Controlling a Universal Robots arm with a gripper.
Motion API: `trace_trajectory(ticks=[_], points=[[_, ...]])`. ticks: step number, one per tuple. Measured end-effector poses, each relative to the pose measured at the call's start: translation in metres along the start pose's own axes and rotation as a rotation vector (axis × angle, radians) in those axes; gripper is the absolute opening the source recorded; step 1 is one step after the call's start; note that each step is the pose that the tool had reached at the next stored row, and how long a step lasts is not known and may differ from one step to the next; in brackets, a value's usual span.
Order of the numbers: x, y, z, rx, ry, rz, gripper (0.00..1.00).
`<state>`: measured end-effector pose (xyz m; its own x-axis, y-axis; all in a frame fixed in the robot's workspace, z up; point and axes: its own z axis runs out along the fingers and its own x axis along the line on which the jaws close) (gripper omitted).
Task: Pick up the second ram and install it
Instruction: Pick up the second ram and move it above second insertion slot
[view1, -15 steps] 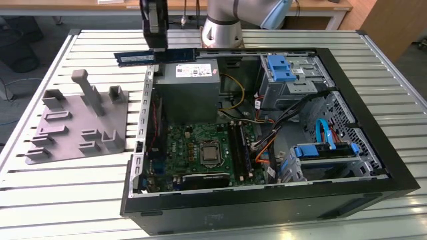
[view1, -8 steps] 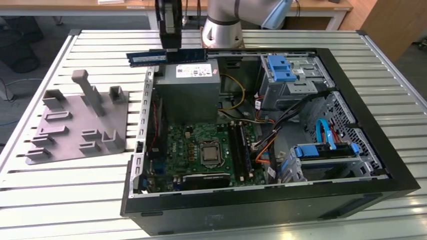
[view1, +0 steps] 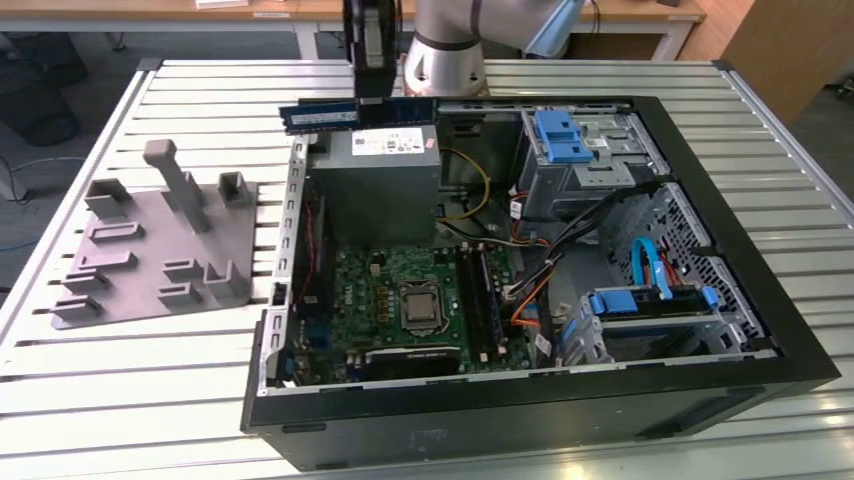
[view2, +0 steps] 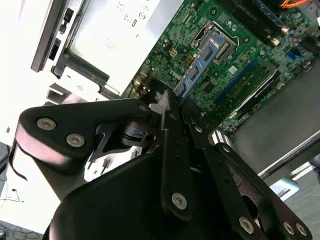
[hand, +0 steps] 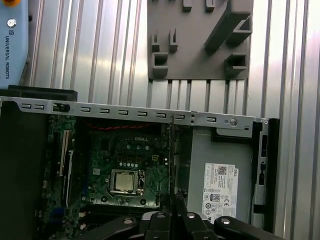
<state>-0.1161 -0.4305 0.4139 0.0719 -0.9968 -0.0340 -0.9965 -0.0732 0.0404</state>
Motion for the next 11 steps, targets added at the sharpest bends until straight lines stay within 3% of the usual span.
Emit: trace_trajectory(ticks=[11], points=[[0.0017, -0.0233, 0.0003, -0.0001, 0.0000, 0.000, 0.14]])
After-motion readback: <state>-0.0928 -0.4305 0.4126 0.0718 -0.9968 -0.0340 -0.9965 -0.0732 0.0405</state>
